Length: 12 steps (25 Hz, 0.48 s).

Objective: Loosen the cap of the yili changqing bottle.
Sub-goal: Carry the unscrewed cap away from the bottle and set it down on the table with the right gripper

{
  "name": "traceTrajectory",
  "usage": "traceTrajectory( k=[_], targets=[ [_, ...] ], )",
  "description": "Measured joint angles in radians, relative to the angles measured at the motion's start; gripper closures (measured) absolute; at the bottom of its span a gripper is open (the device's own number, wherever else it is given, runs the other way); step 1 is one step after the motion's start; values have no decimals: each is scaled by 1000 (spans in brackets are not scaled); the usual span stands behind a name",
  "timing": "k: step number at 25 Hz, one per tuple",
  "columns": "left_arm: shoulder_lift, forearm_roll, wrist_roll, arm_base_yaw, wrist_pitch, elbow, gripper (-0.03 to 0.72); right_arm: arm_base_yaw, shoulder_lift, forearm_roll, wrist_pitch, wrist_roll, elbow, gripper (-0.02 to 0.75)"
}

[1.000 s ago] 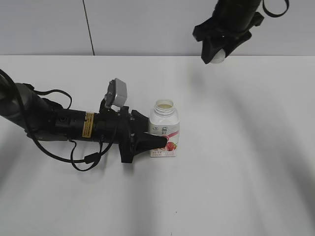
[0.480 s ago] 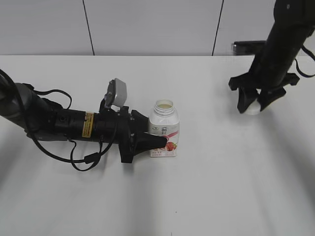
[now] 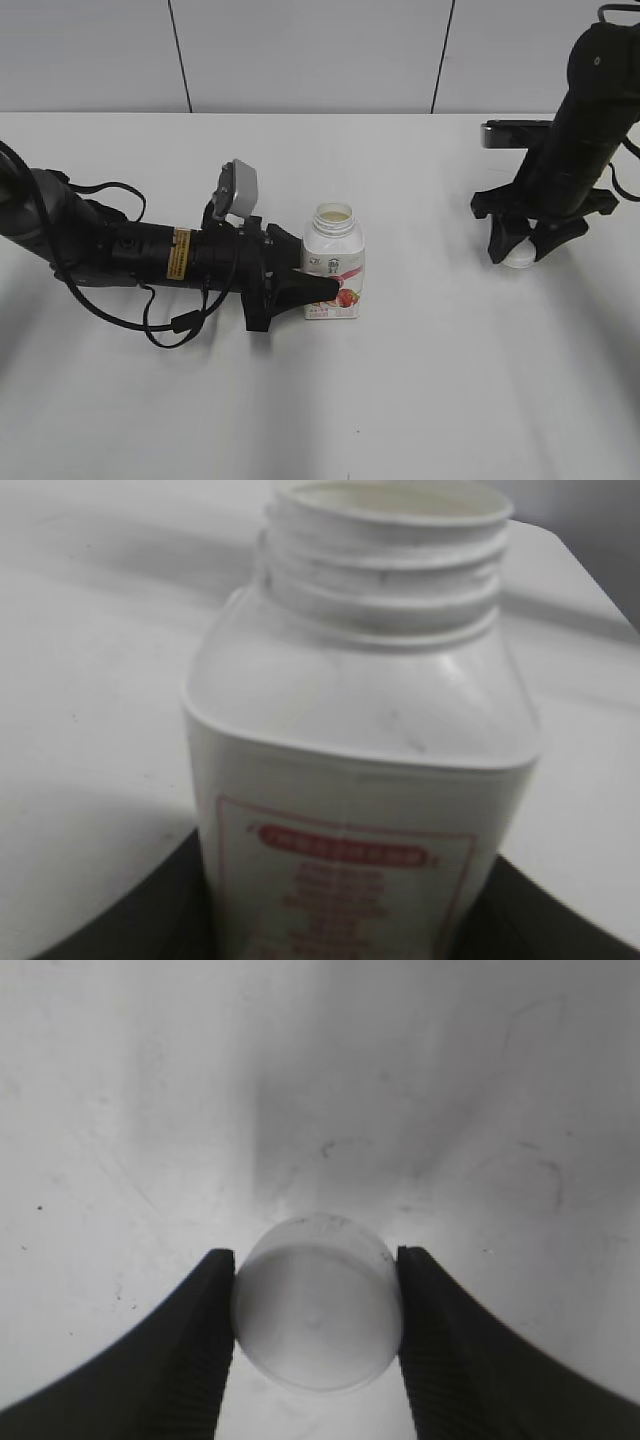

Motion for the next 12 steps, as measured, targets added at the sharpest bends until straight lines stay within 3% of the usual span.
traceTrajectory(
  k=[12],
  targets=[
    [0, 2, 0, 0, 0, 0, 323, 0, 20, 6, -25, 22, 1, 351]
  ],
)
